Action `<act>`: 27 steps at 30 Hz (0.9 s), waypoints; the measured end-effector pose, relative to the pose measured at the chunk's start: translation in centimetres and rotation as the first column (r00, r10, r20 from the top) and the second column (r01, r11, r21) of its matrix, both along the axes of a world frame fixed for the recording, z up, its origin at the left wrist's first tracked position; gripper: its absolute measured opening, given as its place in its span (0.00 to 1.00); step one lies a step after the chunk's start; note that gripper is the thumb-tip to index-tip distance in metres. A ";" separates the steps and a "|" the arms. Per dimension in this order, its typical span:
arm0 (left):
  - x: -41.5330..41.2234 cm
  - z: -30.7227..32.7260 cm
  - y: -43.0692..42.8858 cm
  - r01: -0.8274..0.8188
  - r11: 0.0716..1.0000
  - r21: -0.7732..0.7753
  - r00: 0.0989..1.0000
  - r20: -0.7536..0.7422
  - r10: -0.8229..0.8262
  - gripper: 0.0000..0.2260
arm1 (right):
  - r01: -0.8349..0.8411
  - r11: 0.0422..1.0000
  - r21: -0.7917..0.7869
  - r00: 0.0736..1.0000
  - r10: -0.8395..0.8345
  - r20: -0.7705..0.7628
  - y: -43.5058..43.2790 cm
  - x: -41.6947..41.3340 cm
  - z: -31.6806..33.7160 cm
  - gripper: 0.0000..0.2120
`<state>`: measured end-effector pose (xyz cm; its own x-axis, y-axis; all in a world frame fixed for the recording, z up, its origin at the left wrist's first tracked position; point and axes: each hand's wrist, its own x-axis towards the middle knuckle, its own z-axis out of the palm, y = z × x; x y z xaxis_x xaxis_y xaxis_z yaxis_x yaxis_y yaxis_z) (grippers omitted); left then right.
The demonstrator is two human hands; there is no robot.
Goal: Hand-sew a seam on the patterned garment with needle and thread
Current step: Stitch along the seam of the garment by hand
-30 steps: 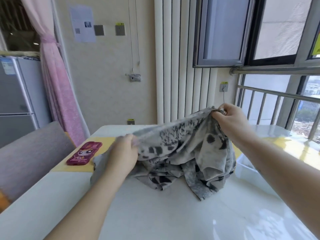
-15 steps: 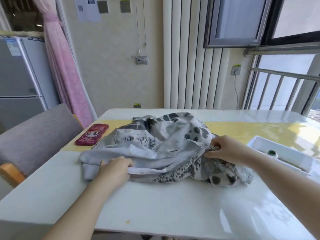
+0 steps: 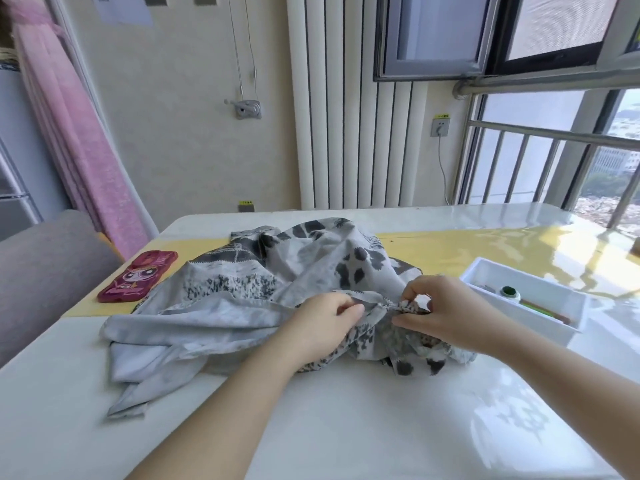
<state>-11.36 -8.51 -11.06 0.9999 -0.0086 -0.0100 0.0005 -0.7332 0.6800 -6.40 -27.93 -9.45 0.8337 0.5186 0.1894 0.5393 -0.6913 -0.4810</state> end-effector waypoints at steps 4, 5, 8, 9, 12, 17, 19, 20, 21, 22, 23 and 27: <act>0.5 -0.1 -0.1 0.055 0.983 -0.176 0.996 -0.059 -0.066 0.09 | 0.023 0.999 0.043 1.000 -0.023 0.000 -0.7 -0.3 0.0 0.07; 0.5 -0.1 0.0 0.066 0.978 -0.197 0.995 -0.059 -0.079 0.08 | 0.020 0.999 0.046 1.000 -0.020 -0.005 -0.8 -0.4 0.1 0.07; 0.4 0.0 -0.1 0.073 0.958 -0.277 0.995 -0.052 -0.091 0.06 | 0.009 0.999 0.044 1.000 -0.008 -0.005 -0.9 -0.6 0.8 0.06; 0.4 0.0 -0.2 0.071 0.950 -0.302 0.995 -0.044 -0.089 0.05 | 0.003 0.999 0.040 1.000 -0.003 0.003 -0.8 -0.7 1.0 0.06; 0.1 0.3 -0.8 0.056 0.938 -0.342 0.998 -0.002 -0.060 0.03 | -0.027 1.000 0.003 0.998 0.027 0.055 -0.4 -1.0 1.4 0.10; -0.1 0.3 -1.3 0.067 0.913 -0.402 0.996 0.077 -0.039 0.03 | -0.032 0.999 -0.010 0.988 0.034 0.151 0.4 -1.1 1.1 0.17; -0.2 0.1 -1.4 0.074 0.905 -0.419 0.994 0.101 -0.035 0.03 | -0.034 0.999 0.008 0.987 0.032 0.157 0.5 -1.1 1.1 0.14; -0.2 0.1 -1.4 0.080 0.897 -0.435 0.993 0.112 -0.034 0.03 | -0.034 0.999 0.023 0.987 0.030 0.157 0.5 -1.1 1.0 0.12; -0.2 0.0 -1.5 0.088 0.888 -0.451 0.992 0.124 -0.036 0.03 | -0.034 0.999 0.036 0.987 0.028 0.157 0.5 -1.1 1.0 0.11; -0.2 0.0 -1.6 0.093 0.881 -0.464 0.991 0.132 -0.034 0.04 | -0.036 0.998 0.046 0.986 0.028 0.163 0.5 -1.1 0.9 0.10; -0.1 -0.1 -1.7 0.089 0.878 -0.471 0.990 0.141 -0.025 0.05 | -0.037 0.998 0.054 0.985 0.027 0.170 0.5 -1.1 0.9 0.09; 0.4 -0.4 -2.3 0.029 0.864 -0.503 0.990 0.132 0.044 0.05 | -0.035 0.997 0.069 0.983 0.022 0.181 0.6 -1.3 0.8 0.09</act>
